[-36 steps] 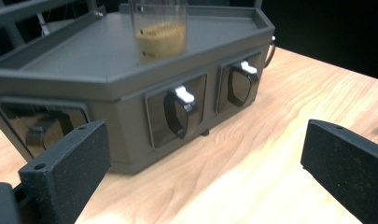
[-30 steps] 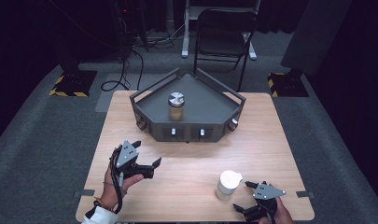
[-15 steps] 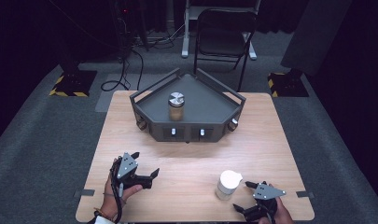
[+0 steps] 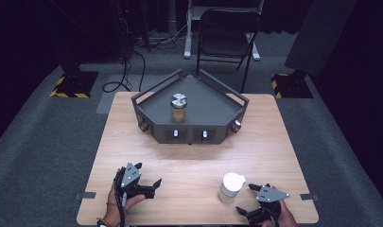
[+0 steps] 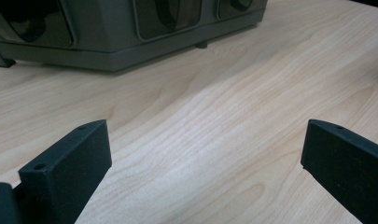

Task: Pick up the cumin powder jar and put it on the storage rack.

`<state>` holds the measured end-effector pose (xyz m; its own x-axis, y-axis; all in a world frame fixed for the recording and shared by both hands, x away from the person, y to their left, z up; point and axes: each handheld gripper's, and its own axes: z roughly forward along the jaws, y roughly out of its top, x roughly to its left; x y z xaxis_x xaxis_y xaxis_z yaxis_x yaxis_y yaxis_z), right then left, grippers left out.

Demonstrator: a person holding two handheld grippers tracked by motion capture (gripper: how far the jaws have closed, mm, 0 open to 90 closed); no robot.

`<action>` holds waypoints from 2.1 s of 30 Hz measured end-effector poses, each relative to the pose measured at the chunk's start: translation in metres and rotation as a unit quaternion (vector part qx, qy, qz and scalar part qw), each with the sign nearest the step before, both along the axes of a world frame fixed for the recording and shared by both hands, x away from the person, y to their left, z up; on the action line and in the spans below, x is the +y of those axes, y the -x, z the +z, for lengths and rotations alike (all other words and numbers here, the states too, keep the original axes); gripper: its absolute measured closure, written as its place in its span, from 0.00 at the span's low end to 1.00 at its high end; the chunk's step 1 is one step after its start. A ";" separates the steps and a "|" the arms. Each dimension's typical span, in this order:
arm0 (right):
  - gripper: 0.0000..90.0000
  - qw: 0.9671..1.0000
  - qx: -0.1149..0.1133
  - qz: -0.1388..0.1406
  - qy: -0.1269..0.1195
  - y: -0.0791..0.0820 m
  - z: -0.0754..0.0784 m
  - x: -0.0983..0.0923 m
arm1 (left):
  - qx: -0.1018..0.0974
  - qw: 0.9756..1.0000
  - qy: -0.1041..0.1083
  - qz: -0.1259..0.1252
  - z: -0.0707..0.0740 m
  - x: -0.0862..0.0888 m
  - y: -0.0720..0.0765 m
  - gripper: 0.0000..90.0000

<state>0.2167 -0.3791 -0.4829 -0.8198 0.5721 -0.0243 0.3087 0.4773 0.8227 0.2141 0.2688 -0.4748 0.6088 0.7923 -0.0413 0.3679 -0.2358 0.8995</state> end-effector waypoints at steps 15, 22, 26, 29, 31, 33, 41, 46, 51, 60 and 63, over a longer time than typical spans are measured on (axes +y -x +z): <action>0.00 1.000 0.001 0.000 -0.001 0.000 0.000 0.000 | 0.025 1.000 -0.013 -0.009 -0.014 -0.004 0.001 0.02; 0.00 1.000 0.001 0.001 0.000 0.000 0.000 0.000 | 0.030 0.999 -0.027 -0.014 -0.015 -0.006 0.000 0.02; 0.00 1.000 0.001 0.001 0.000 0.000 0.000 0.000 | 0.037 0.999 -0.032 -0.016 -0.016 -0.007 -0.002 0.02; 0.00 1.000 0.001 0.001 0.000 -0.001 0.000 0.000 | 0.041 0.998 -0.046 -0.022 -0.014 -0.011 -0.005 0.02; 0.00 1.000 0.001 0.001 0.000 -0.001 0.000 0.000 | 0.041 0.997 -0.056 -0.026 -0.014 -0.014 -0.005 0.02; 0.00 1.000 0.001 0.001 0.000 -0.001 0.000 0.000 | 0.039 0.997 -0.059 -0.027 -0.014 -0.015 -0.005 0.02; 0.00 1.000 0.001 0.002 0.000 -0.001 0.000 0.000 | 0.035 0.997 -0.056 -0.027 -0.016 -0.015 -0.005 0.02; 0.00 1.000 0.001 0.002 0.000 -0.001 0.000 0.000 | 0.035 0.997 -0.056 -0.028 -0.017 -0.015 -0.005 0.02; 0.00 1.000 0.001 0.003 -0.001 -0.001 0.000 0.000 | 0.034 0.997 -0.056 -0.029 -0.017 -0.015 -0.005 0.02; 0.00 1.000 0.001 0.003 0.000 -0.001 0.000 0.000 | 0.033 0.997 -0.057 -0.029 -0.017 -0.016 -0.005 0.02; 0.00 1.000 0.001 0.003 0.000 -0.001 0.000 0.000 | 0.034 0.997 -0.057 -0.029 -0.017 -0.016 -0.005 0.02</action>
